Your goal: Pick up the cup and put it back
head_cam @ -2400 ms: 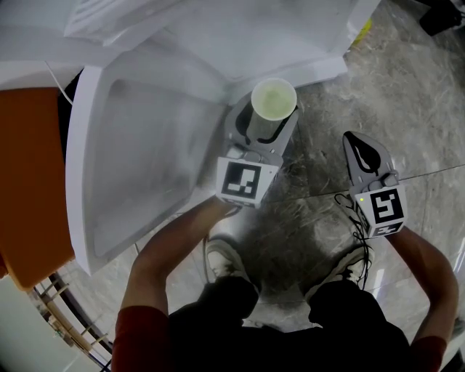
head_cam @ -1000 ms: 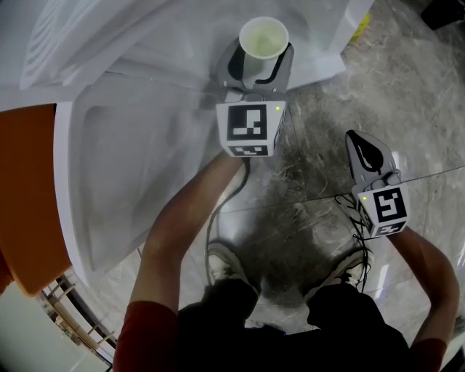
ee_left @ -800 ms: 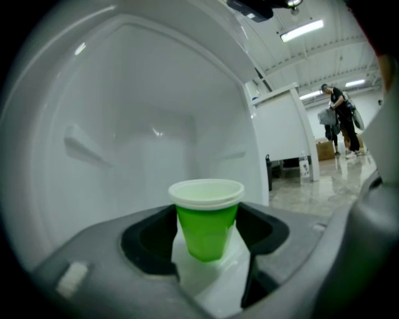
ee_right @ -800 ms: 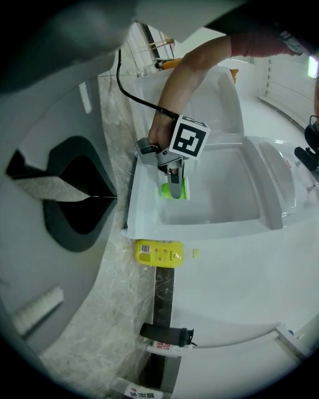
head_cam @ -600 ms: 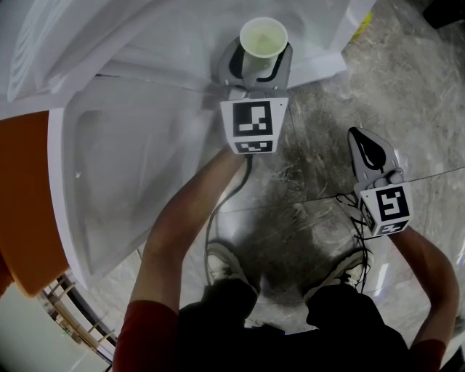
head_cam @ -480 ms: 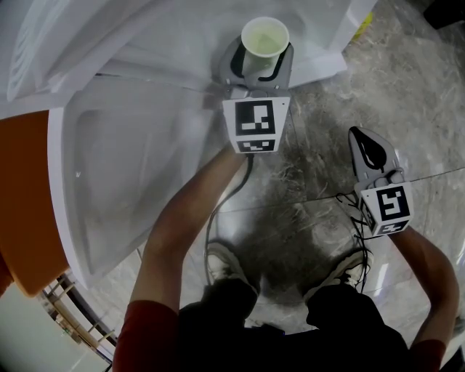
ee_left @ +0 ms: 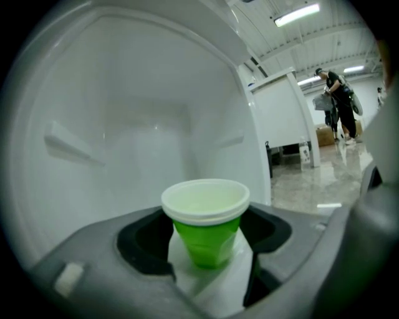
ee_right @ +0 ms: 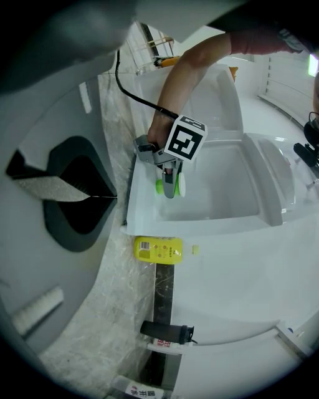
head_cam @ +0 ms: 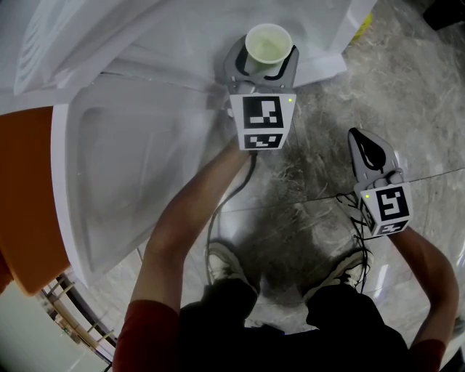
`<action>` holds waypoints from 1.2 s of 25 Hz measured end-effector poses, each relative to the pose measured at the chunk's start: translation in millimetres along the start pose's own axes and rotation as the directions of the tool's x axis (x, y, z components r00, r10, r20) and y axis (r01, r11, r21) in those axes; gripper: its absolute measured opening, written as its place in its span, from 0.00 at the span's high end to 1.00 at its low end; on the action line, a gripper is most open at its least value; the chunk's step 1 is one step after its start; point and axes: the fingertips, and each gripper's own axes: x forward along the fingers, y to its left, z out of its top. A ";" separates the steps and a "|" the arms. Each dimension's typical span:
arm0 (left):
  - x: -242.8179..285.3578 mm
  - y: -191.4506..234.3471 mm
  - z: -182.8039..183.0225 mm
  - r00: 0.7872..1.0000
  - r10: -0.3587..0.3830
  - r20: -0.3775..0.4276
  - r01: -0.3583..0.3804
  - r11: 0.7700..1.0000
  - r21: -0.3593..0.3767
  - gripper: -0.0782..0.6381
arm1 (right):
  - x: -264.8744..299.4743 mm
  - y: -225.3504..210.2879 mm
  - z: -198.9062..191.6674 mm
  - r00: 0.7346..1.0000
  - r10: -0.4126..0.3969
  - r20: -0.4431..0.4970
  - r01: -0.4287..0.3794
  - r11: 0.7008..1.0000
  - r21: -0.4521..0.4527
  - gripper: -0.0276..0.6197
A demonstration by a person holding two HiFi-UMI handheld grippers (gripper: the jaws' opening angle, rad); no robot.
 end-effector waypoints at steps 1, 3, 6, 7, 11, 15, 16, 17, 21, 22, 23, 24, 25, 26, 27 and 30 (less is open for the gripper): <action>0.4 -0.5 -0.1 1.000 -0.002 -0.003 0.002 1.000 0.001 0.43 | -0.3 0.1 -1.1 1.000 0.002 -0.007 -0.002 1.000 -0.002 0.95; 1.1 -1.0 -0.3 1.000 -0.004 -0.008 0.003 1.000 -0.004 0.41 | -0.7 0.5 -2.0 1.000 0.004 -0.015 -0.004 1.000 -0.005 0.95; 1.2 -0.3 -1.3 1.000 0.003 -0.019 -0.003 1.000 -0.012 0.37 | -0.1 0.0 1.2 1.000 -0.001 0.006 0.001 1.000 -0.001 0.95; 0.9 0.1 -1.8 1.000 0.006 -0.022 -0.006 1.000 -0.013 0.35 | -0.2 -0.4 1.1 1.000 -0.001 0.006 0.001 1.000 -0.006 0.95; -1.6 2.1 -4.2 0.999 0.015 -0.035 -0.016 1.000 -0.021 0.30 | -1.2 0.1 0.3 1.000 0.002 -0.005 -0.002 1.000 -0.009 0.95; -5.9 4.0 -6.4 0.999 0.020 -0.044 -0.021 0.999 -0.031 0.28 | -1.6 1.5 1.3 1.000 0.005 -0.002 -0.005 1.000 -0.007 0.95; -7.2 3.8 -6.5 0.999 0.018 -0.044 -0.020 0.999 -0.034 0.27 | -1.7 2.1 1.5 1.000 0.005 -0.004 -0.005 1.000 -0.007 0.95; -8.7 3.4 -6.3 0.999 0.017 -0.043 -0.019 0.999 -0.037 0.27 | -1.7 2.6 2.1 1.000 0.005 -0.004 -0.005 1.000 -0.008 0.95; -17.0 1.6 -4.8 0.999 0.014 -0.034 -0.016 0.998 -0.054 0.27 | -1.7 4.3 8.7 1.000 0.001 0.022 -0.001 1.000 -0.011 0.95; -18.9 0.6 -5.1 0.999 0.010 -0.035 -0.011 0.998 -0.055 0.27 | -2.0 4.8 9.6 1.000 0.001 0.025 -0.001 1.000 -0.015 0.95; -20.9 -0.5 -5.1 0.999 0.005 -0.035 -0.007 0.999 -0.051 0.27 | -2.6 5.6 9.1 1.000 0.004 0.019 -0.003 1.000 -0.020 0.95; -23.2 -1.4 -4.9 0.999 0.002 -0.034 -0.003 0.999 -0.045 0.27 | -3.4 6.5 7.6 1.000 0.006 0.005 -0.006 1.000 -0.026 0.95; -25.9 -2.4 -4.6 0.999 -0.002 -0.032 0.000 0.999 -0.043 0.27 | -4.2 7.1 6.5 1.000 0.008 -0.006 -0.008 0.999 -0.032 0.95; -28.8 -3.8 -4.8 0.999 -0.007 -0.032 0.006 0.999 -0.045 0.27 | -4.8 7.3 6.8 1.000 0.008 -0.007 -0.008 0.999 -0.034 0.95; -31.9 -6.1 -5.7 0.999 -0.018 -0.034 0.016 0.999 -0.049 0.27 | -4.9 7.3 8.2 1.000 0.006 0.000 -0.006 0.999 -0.034 0.95; -42.8 -16.1 -9.9 0.997 -0.060 -0.046 0.058 0.997 -0.045 0.27 | -5.6 8.2 11.7 1.000 0.002 0.013 -0.001 1.000 -0.027 0.95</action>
